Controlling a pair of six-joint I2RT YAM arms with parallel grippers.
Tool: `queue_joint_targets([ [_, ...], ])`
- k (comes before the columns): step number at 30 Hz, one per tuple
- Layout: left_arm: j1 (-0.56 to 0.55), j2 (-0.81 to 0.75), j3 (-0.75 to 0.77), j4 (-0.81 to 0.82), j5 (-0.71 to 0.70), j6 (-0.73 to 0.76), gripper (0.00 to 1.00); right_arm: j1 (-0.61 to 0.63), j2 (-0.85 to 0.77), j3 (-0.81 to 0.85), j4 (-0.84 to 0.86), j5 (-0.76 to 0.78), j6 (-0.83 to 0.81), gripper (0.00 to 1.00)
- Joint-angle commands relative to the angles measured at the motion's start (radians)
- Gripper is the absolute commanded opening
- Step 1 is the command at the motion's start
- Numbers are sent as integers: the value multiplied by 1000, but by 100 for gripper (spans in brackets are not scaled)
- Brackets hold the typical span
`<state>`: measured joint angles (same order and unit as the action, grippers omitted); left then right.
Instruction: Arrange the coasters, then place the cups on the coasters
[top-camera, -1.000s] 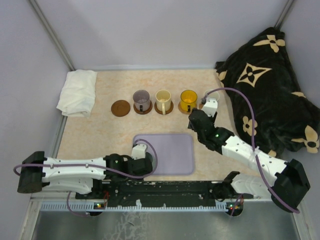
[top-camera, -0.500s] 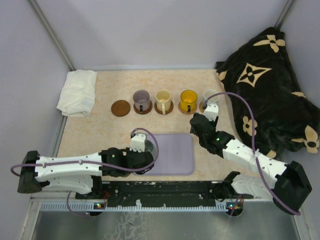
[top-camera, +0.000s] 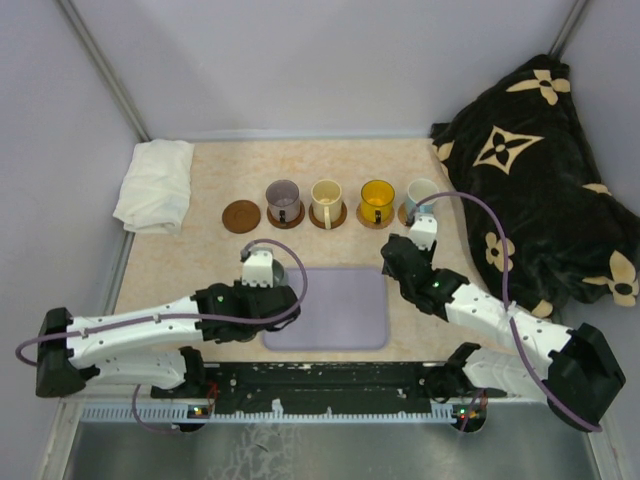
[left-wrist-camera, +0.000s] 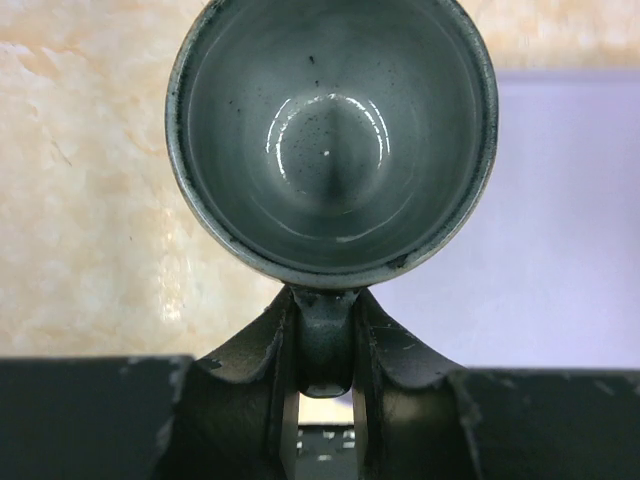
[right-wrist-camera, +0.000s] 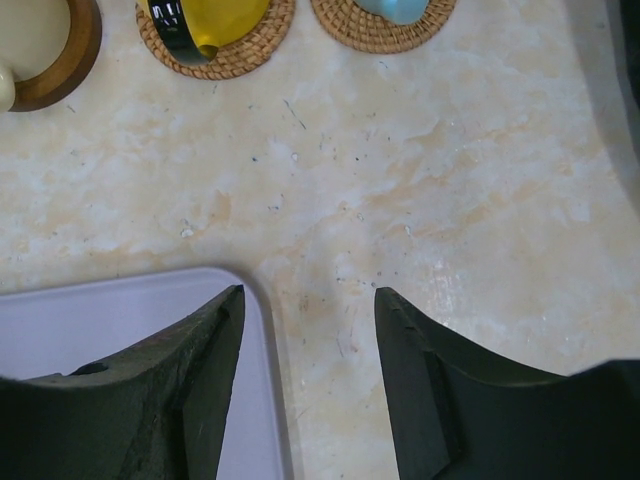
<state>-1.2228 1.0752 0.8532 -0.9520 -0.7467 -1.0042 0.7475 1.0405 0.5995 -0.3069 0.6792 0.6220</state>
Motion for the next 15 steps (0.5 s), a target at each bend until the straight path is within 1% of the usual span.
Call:
queue_joint_targets([
  [1, 165, -113, -44, 283, 4, 249, 0, -9, -57, -17, 4, 13, 40, 55],
  [2, 210, -124, -57, 333, 31, 316, 0, -10, -68, -22, -2, 22, 44, 55],
  [4, 298, -120, -72, 414, 65, 391, 0, -10, -87, -29, -20, 36, 56, 55],
  [8, 455, -57, -75, 561, 146, 525, 0, -10, -107, -33, -49, 76, 64, 57],
  [12, 599, 25, -70, 691, 260, 609, 0, -21, -110, -12, -93, 139, 65, 58],
  [15, 682, 79, -56, 759, 317, 651, 0, -56, -127, 1, -100, 144, 40, 59],
])
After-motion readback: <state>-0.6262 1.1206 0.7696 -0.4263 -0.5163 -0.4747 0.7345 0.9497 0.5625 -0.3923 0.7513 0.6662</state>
